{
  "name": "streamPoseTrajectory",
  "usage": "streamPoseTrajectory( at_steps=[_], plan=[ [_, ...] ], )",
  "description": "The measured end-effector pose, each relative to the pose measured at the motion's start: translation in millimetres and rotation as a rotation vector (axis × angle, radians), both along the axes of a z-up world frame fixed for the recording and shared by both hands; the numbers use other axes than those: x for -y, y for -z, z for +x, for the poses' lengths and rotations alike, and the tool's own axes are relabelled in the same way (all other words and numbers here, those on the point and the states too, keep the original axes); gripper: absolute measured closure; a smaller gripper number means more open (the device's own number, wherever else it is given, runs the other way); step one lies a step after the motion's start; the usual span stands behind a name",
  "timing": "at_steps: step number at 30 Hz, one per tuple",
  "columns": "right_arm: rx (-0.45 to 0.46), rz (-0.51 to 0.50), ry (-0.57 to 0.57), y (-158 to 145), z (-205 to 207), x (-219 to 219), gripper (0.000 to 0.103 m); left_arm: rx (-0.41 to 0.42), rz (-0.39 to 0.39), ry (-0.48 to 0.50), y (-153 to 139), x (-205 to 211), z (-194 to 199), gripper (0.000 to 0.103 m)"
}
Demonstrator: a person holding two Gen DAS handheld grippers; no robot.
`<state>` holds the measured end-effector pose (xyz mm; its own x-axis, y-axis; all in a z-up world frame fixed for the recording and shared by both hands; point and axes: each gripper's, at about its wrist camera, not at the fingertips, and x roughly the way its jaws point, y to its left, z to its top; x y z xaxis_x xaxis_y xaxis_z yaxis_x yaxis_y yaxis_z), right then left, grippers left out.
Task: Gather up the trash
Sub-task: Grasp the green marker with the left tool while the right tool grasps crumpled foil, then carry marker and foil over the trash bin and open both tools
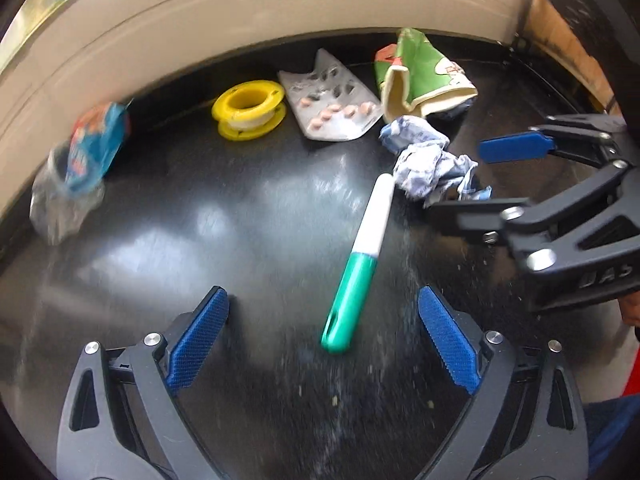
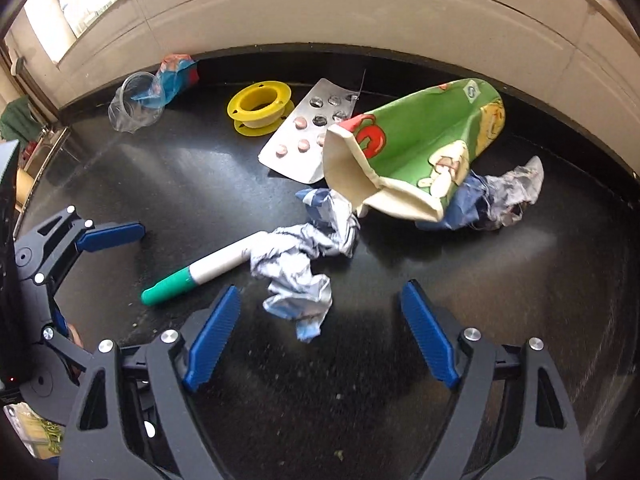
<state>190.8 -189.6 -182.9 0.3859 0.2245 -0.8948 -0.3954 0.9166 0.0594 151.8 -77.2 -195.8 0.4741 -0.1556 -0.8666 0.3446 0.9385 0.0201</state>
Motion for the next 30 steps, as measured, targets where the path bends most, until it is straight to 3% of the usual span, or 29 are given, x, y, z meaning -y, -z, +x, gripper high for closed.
streamPoseTrajectory(
  at_steps=[3,6,7,9,10,12,13,20,25,30],
  plan=[
    [0.003,-0.011,-0.005,4.4,5.7,-2.8,0.03,0.024,-0.008,0.023,0.3,4.6,5.7,0.014],
    [0.014,-0.018,-0.018,2.4,7.6,-6.6,0.049,0.04,-0.012,0.041,-0.7,9.0,7.2,0.025],
    [0.015,-0.019,-0.029,1.4,6.5,-9.0,0.062,0.041,-0.012,0.045,-1.5,10.0,7.0,0.029],
    [0.007,-0.022,-0.045,0.8,4.7,-11.3,0.077,0.048,-0.011,0.056,-3.5,14.6,7.0,0.05],
    [0.002,-0.016,-0.049,-0.1,3.3,-11.9,0.078,0.05,-0.011,0.06,-4.9,15.0,6.2,0.057],
    [0.01,-0.012,-0.045,-4.6,-0.9,-12.3,0.079,0.05,-0.006,0.067,-7.1,18.3,4.4,0.087],
    [0.015,-0.01,-0.043,-8.1,-3.4,-11.8,0.08,0.043,0.003,0.064,-7.7,18.7,4.8,0.09],
    [0.057,0.011,-0.014,-38.1,-27.9,-3.6,0.08,0.028,-0.017,0.02,-22.0,10.3,-8.9,0.09],
    [0.075,0.022,-0.003,-57.0,-57.9,-0.1,0.08,0.06,-0.016,-0.021,-49.8,0.0,-42.8,0.09],
    [0.088,0.027,-0.014,-67.7,-101.5,0.7,0.08,0.039,-0.025,-0.07,-59.6,-10.5,-81.0,0.09]
  ],
)
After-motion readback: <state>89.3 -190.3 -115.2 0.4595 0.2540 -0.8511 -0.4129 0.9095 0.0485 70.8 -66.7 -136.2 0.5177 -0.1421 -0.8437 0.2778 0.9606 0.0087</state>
